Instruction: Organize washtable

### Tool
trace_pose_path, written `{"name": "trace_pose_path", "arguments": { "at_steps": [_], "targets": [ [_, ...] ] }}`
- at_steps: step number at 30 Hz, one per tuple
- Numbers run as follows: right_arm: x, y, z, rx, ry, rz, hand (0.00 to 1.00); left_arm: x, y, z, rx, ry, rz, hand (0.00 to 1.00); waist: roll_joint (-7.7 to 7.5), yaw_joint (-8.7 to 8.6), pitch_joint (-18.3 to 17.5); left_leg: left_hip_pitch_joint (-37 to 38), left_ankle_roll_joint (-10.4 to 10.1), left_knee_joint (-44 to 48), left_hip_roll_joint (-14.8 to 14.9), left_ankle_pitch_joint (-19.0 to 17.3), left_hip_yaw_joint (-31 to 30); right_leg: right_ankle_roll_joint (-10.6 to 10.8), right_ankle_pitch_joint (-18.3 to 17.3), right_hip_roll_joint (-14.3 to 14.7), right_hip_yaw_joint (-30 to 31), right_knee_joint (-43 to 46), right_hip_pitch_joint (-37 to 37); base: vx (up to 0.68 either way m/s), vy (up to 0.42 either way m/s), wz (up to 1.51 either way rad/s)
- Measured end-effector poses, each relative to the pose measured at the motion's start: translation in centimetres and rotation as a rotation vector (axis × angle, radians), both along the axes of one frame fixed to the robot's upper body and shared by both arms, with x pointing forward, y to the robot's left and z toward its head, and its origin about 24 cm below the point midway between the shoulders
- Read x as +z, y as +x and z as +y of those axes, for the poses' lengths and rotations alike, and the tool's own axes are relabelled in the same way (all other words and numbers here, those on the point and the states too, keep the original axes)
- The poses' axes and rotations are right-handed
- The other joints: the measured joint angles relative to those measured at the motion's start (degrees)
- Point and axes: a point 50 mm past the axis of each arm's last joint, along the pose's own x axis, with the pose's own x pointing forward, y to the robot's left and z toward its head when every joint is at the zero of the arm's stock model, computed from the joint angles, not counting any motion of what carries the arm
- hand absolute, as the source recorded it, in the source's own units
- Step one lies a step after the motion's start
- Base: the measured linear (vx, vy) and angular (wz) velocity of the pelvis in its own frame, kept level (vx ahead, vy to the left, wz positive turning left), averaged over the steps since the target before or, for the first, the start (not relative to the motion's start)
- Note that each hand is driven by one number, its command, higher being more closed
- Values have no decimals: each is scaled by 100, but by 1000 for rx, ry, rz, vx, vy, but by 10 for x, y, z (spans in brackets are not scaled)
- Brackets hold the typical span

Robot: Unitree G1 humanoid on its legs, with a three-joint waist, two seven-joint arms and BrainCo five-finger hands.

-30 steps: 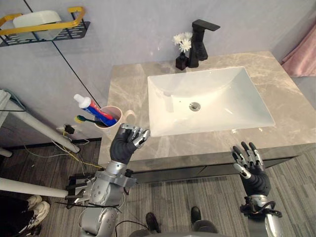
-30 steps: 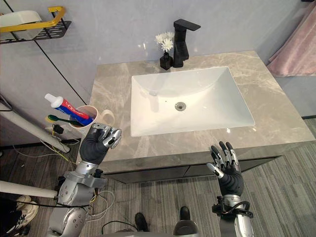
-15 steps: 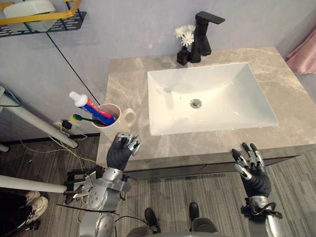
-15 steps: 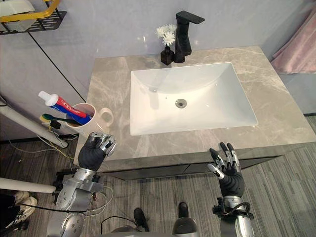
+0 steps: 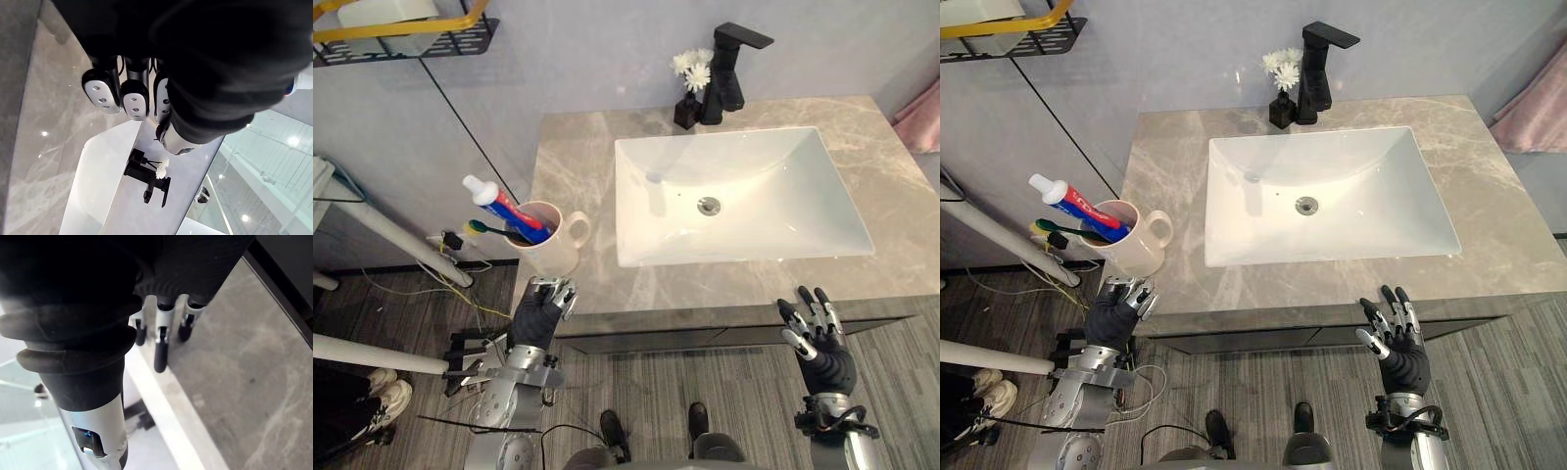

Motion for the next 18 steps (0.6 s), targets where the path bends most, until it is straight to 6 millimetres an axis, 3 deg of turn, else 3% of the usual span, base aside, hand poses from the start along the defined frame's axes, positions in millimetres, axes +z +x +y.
{"name": "trace_pose_path", "arguments": {
  "at_steps": [6, 18],
  "targets": [
    [0, 0, 0, 0, -1, 0, 0, 1, 0, 10, 41, 15, -4, 100, -10, -1, 6, -3, 0, 0, 0, 0, 2, 0, 0, 1, 1, -3, -6, 0, 0, 0],
    [2, 0, -5, -15, -15, -5, 0, 4, 6, 9, 37, 37, -21, 100, -121, 0, 72, -121, -1, 5, 4, -2, 54, -1, 3, 8, 50, 4, -188, -4, -1, -1]
  ]
}}
